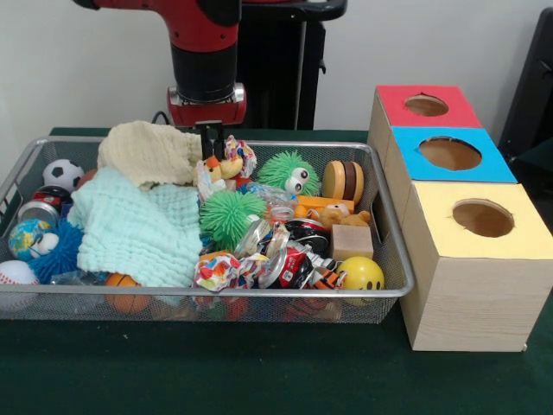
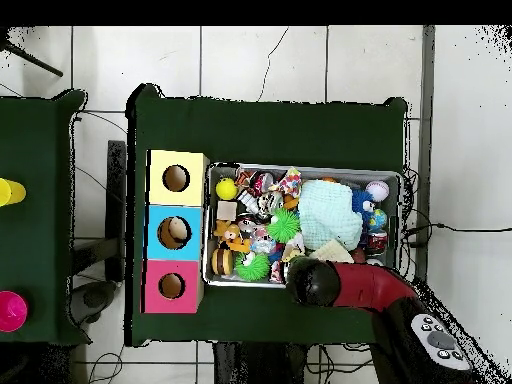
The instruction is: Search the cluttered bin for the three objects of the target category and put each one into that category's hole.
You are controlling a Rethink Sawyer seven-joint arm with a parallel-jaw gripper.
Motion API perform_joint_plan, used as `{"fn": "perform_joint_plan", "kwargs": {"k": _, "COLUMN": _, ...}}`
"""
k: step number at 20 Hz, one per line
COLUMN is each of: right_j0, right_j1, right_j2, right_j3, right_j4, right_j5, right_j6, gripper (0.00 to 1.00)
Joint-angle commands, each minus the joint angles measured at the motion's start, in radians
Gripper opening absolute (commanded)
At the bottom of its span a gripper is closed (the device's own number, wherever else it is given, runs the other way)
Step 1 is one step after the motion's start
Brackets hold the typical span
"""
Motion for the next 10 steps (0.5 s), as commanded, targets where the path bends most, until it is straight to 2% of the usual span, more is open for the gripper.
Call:
{"fn": "perform_joint_plan", "kwargs": {"k": 1, "right_j0": 0.007, "right_j1": 0.015, "right_j2": 0.019, "right_j3": 0.008, "right_j4": 0.025, "right_j5": -0.05, "right_j6": 0.139, "gripper": 0.0}}
{"fn": "perform_joint_plan", "kwargs": {"k": 6, "right_j0": 0.002, "right_j1": -0.023, "right_j2": 0.028, "right_j3": 0.025, "right_j4": 0.044, "right_j5": -0.008, "right_j6": 0.131, "gripper": 0.0}}
{"fn": "perform_joint_plan", "kwargs": {"k": 10, "right_j0": -0.01, "right_j1": -0.103, "right_j2": 0.044, "right_j3": 0.063, "right_j4": 0.071, "right_j5": 0.065, "right_j6": 0.102, "gripper": 0.0}}
